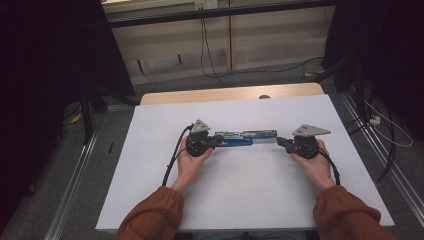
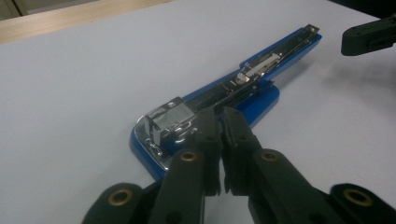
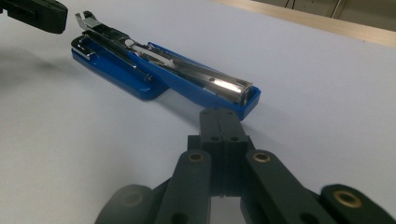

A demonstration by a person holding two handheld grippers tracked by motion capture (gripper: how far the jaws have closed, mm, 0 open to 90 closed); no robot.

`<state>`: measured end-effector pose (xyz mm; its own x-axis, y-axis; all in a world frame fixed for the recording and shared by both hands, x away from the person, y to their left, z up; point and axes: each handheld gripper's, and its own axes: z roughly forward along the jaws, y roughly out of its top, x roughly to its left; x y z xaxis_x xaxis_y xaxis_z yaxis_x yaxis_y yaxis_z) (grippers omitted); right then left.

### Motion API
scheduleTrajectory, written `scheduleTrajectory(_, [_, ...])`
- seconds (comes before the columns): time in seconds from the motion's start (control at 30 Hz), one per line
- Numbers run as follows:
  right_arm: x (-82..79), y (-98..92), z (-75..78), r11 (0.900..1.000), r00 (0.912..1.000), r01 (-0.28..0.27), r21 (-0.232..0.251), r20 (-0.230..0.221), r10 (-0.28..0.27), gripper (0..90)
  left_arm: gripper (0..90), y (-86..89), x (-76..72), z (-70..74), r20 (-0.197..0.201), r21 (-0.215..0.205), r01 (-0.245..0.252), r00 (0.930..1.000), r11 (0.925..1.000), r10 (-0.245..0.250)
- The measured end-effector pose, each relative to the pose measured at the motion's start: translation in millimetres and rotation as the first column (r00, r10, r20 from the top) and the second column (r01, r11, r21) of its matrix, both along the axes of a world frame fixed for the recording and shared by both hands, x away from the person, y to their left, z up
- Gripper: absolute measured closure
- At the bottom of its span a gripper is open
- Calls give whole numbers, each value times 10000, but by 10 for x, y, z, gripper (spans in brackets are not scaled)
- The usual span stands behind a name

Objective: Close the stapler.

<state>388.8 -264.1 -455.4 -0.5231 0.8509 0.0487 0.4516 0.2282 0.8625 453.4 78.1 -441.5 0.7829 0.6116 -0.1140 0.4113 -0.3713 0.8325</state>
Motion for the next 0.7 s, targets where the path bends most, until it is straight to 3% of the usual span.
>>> scheduleTrajectory(0.2, [33,40,-21,9998,9996,-189,-114,-213,186,900,900,-33,12,-52,312,493,-57,9995,9988,41])
scheduleTrajectory(0.3, [46,51,-17,9996,9991,-228,-155,-365,223,900,900,-40,25,-68,186,403,-142,9997,9991,134])
scheduleTrajectory(0.53, [62,77,-34,9994,9983,-205,-268,-550,190,900,900,-25,63,-114,134,691,-192,9997,9974,183])
scheduleTrajectory(0.57, [66,80,-37,9994,9980,-214,-271,-604,198,900,900,-26,70,-127,75,515,-181,9998,9985,178])
scheduleTrajectory(0.7, [82,82,-39,9994,9974,-225,-280,-697,205,900,900,-37,84,-139,138,479,-235,9996,9986,228])
